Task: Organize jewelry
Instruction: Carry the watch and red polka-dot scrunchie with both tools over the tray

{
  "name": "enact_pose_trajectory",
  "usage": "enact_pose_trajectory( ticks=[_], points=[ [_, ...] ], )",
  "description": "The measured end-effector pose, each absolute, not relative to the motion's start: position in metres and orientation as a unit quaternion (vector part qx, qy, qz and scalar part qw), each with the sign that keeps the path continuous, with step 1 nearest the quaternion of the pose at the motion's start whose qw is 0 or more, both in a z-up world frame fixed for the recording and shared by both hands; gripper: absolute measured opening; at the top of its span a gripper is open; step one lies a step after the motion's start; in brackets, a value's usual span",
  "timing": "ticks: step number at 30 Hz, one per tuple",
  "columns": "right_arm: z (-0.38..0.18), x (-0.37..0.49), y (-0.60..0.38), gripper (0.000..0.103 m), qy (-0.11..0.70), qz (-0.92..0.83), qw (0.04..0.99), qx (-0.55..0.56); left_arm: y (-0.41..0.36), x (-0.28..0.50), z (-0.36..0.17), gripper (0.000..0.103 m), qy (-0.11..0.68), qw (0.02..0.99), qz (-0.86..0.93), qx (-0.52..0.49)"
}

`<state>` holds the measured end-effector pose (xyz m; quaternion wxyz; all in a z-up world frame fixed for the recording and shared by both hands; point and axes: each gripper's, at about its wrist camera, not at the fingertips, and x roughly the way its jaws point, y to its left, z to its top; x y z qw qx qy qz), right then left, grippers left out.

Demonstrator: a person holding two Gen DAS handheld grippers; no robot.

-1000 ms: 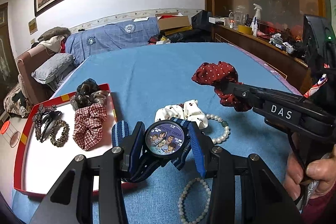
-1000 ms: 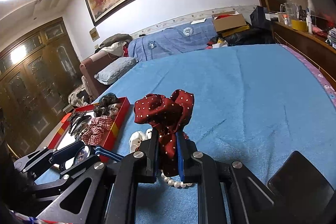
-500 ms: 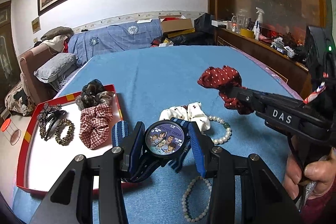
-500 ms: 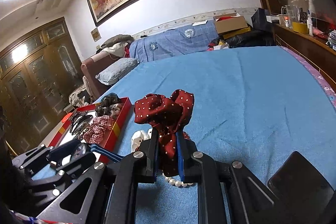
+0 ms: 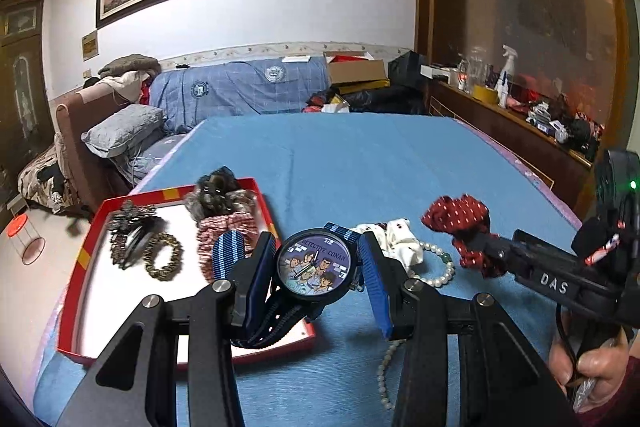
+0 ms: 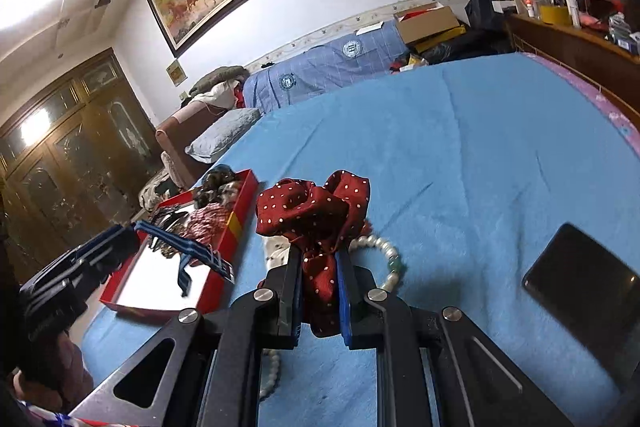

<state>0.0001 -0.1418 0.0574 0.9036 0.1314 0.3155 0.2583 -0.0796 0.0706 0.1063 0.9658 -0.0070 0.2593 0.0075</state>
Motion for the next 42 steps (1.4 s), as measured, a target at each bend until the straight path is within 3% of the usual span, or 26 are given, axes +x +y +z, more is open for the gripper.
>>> enact_pose_trajectory(
  ticks=[26, 42],
  points=[
    [0.080, -0.023, -0.047, 0.017, 0.315, 0.342, 0.883, 0.061, 0.156, -0.090, 0.116, 0.042, 0.243, 0.964, 0.075, -0.074],
    [0.068, -0.019, 0.028, 0.017, 0.346, 0.379, 0.858, 0.018, 0.247, -0.080, 0.076, 0.042, 0.277, 0.938, 0.155, -0.137]
  ],
)
